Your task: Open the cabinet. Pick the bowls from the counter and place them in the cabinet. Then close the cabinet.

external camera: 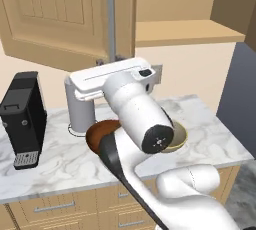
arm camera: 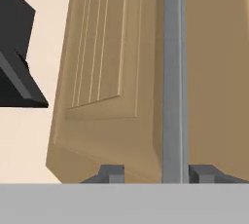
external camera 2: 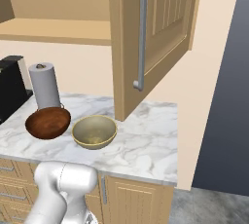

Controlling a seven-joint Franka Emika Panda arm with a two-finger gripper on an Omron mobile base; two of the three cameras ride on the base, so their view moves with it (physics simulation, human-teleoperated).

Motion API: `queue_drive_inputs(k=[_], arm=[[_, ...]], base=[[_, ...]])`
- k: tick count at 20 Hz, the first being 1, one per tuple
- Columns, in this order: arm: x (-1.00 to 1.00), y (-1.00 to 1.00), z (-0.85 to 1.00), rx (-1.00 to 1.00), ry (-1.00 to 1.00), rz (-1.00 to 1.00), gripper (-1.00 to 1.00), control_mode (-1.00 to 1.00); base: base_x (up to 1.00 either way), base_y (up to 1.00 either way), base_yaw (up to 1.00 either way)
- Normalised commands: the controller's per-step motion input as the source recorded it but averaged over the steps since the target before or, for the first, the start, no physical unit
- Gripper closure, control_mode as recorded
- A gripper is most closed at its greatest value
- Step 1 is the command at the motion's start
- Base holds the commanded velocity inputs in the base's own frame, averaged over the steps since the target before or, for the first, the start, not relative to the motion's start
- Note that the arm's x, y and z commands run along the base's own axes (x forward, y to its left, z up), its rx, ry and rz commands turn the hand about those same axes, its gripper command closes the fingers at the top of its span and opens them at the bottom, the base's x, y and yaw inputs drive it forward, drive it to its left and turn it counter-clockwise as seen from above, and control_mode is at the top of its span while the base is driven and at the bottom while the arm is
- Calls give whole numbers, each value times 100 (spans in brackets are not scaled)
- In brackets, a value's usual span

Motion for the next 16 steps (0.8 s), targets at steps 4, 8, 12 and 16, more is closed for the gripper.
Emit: queue_drive_inputs(k=[4,8,12,16], arm=[[-5,100,0,0,21,-5,100,-100],[0,100,-11,0,26,-2,100,-100],[-28,100,-58,0,17,0,-100,-100],[-56,-56,10,15,-2,0,-100,-100]], base=[[0,0,0],[0,0,0],[0,0,0],[0,0,0]])
